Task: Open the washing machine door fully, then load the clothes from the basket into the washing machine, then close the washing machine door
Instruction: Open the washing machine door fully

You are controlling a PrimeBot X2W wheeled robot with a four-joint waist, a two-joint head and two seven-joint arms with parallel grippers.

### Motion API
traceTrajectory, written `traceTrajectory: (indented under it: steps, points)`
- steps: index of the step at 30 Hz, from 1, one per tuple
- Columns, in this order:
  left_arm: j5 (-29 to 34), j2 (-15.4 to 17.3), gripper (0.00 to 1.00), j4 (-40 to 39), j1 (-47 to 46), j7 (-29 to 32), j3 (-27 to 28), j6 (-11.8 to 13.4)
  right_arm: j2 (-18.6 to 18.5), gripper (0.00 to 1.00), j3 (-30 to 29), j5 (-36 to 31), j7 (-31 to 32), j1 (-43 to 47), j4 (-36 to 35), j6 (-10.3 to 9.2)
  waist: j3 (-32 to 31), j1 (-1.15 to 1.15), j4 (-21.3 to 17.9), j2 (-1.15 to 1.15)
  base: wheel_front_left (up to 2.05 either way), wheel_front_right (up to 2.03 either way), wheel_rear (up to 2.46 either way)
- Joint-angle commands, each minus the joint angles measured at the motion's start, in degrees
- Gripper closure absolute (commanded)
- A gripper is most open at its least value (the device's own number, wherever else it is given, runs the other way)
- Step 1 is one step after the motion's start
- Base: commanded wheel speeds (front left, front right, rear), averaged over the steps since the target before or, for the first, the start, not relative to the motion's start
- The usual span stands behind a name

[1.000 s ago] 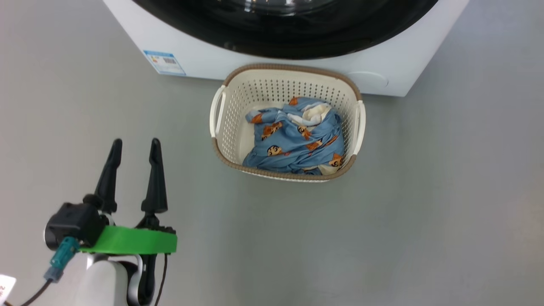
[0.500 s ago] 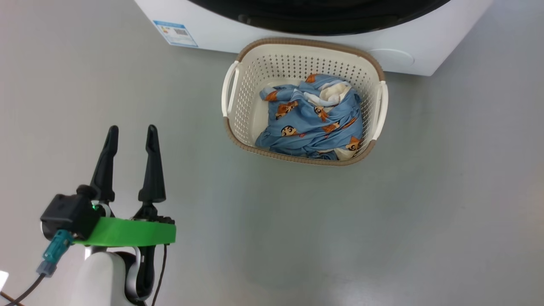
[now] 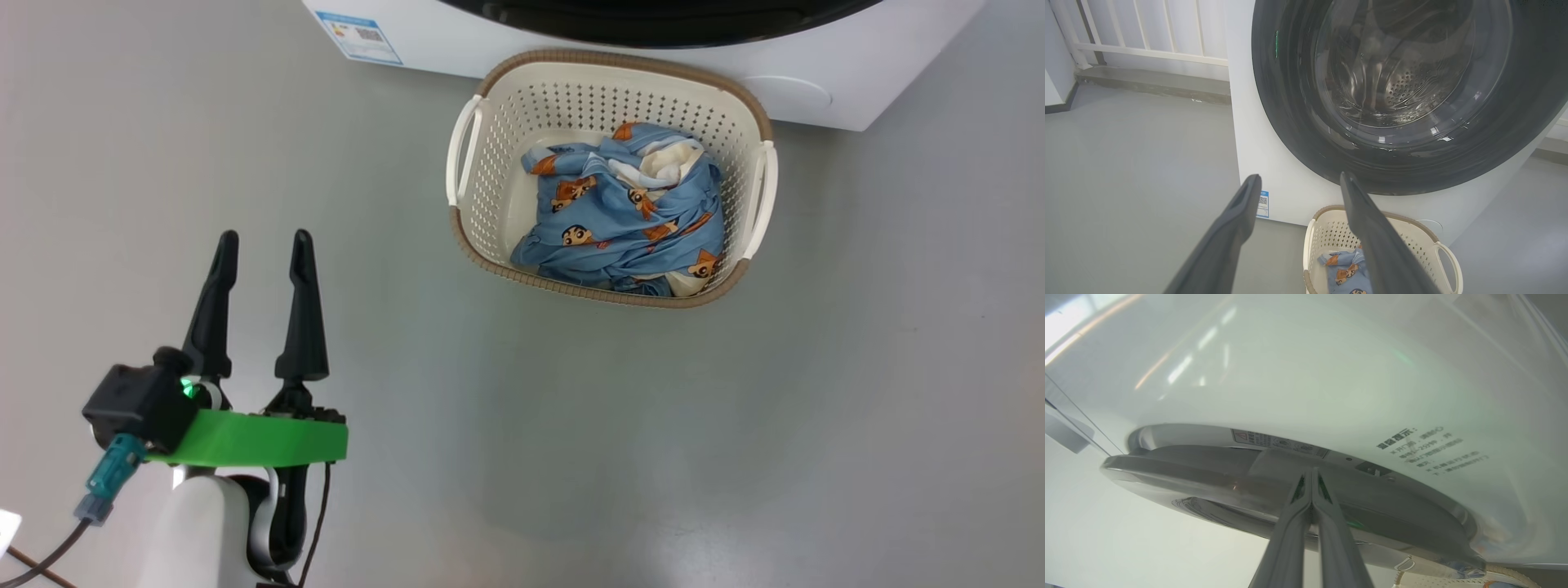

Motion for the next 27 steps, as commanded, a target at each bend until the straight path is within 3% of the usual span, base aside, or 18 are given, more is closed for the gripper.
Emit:
traceTrajectory:
  steps: [1, 27]
  points:
    - [-0.5, 1.1, 0.0, -1.8, -0.6, -0.4, 1.6, 0.5, 0.1, 1.0, -0.5, 0.5, 0.7, -1.2, -0.7, 0.26, 0.4, 0.0, 0.4, 0.0, 0.0, 0.0, 0.0]
    - [-2.0, 1.1, 0.0, -2.2, -1.2, -0.4, 0.6, 1.6, 2.3, 1.0, -0.2, -1.7, 5.4, -3.0, 0.2, 0.26, 2.3, 0.0, 1.9, 0.0, 0.0, 0.0, 0.0]
